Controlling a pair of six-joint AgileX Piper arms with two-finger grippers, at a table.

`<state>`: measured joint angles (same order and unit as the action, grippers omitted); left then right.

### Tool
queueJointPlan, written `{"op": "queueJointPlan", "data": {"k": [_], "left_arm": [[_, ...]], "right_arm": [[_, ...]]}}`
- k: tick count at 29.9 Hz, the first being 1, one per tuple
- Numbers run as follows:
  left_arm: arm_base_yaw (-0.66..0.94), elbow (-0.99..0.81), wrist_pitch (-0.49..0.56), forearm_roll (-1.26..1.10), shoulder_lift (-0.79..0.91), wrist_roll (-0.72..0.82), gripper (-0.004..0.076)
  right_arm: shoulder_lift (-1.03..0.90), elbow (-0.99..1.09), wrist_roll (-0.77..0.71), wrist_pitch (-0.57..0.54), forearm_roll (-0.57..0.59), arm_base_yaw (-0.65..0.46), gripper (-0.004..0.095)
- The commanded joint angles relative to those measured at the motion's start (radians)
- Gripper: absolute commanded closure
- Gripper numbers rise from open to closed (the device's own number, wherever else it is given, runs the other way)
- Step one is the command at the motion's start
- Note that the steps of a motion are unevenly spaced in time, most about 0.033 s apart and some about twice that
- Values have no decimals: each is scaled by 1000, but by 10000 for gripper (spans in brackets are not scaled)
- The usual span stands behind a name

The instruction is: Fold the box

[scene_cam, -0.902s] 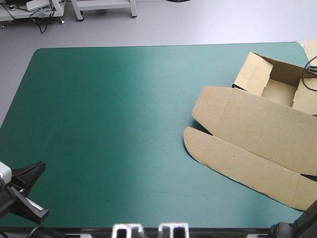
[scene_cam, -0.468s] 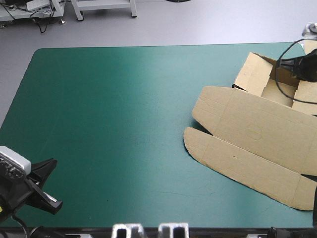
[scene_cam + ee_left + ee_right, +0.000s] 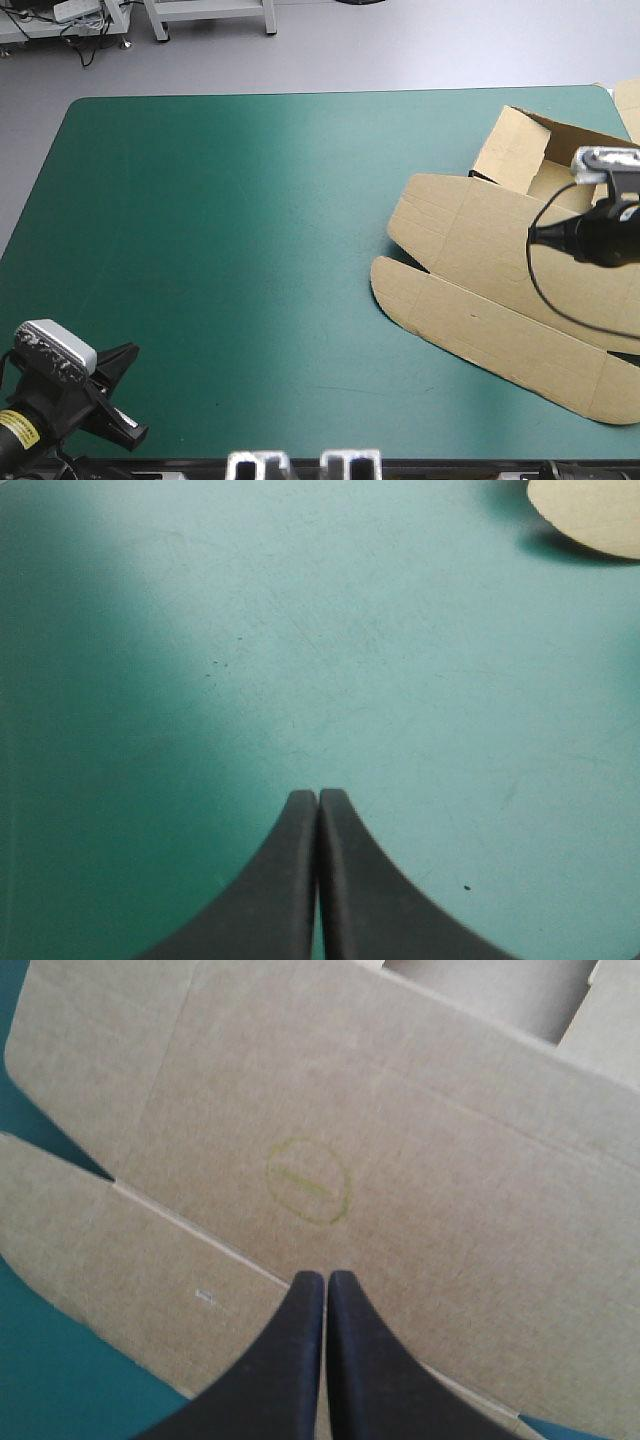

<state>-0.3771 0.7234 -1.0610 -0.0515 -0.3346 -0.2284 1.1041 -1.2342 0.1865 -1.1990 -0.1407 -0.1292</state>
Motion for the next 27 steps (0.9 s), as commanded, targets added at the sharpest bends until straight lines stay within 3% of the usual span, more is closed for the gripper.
{"op": "queueJointPlan", "data": {"k": [1,10,18,27], "left_arm": [[-4,-41,83,-23,35,3,732],[-4,-174,88,-88,135,1,732],[-4,-199,80,-93,179,-25,732],[-4,-199,80,-93,179,-25,732]], "right_arm": [[-150,126,86,94,-69,0,908],[-515,497,300,159,-329,0,908],[-732,657,310,162,-333,0,908],[-806,718,320,153,-332,0,908]]}}
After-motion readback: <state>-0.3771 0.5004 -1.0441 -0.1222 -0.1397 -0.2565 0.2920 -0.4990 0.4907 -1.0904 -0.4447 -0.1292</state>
